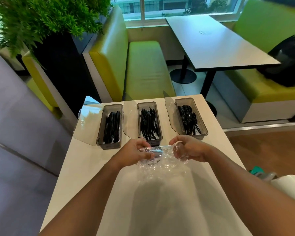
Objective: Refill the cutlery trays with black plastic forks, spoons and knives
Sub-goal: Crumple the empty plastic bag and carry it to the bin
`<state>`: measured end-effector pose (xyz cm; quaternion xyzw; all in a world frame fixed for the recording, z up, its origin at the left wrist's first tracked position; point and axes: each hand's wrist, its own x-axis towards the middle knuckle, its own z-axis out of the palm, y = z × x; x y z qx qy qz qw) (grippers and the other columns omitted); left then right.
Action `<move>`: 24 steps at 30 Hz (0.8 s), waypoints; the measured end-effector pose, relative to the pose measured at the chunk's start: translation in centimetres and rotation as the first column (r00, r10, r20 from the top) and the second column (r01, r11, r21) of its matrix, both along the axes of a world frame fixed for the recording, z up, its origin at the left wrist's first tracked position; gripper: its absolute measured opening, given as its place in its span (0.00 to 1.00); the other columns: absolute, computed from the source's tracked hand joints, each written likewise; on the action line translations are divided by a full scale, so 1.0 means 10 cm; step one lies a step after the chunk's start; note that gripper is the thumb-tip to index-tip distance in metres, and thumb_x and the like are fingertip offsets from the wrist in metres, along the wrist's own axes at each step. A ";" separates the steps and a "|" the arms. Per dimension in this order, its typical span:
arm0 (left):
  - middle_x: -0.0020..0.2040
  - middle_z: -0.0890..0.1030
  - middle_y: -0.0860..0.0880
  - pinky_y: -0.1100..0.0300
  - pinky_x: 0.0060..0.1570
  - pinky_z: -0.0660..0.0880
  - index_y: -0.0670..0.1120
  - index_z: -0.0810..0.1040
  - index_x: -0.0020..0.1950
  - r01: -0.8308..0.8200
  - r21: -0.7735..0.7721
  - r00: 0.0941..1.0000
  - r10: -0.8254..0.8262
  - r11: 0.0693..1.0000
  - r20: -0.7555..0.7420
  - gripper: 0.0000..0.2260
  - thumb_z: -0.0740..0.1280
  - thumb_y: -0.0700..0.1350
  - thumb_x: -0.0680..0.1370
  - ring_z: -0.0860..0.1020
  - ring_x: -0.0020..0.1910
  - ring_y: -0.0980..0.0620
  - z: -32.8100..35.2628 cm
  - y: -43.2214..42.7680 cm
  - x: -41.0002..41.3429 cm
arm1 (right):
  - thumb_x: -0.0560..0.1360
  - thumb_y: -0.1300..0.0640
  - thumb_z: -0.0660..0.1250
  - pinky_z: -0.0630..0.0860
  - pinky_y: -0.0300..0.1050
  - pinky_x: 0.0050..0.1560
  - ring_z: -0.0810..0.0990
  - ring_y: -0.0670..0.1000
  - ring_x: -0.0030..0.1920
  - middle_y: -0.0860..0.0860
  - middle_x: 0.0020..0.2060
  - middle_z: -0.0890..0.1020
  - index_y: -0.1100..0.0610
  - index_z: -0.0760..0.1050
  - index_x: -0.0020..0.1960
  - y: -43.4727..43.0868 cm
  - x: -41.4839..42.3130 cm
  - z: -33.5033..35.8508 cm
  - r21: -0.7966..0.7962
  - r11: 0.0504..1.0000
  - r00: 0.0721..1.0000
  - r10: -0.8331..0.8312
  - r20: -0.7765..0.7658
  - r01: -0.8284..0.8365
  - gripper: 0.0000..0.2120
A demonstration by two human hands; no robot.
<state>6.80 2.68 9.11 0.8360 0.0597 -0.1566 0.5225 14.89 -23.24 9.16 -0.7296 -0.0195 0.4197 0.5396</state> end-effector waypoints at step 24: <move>0.42 0.86 0.41 0.58 0.27 0.77 0.41 0.73 0.51 0.358 -0.342 0.903 -0.415 0.869 -0.110 0.07 0.70 0.33 0.78 0.84 0.32 0.44 -0.08 -2.17 0.27 | 0.64 0.54 0.82 0.79 0.47 0.38 0.83 0.54 0.36 0.59 0.51 0.84 0.54 0.70 0.66 -1.83 -1.05 -0.21 0.082 0.710 0.713 -0.687 -0.140 0.700 0.35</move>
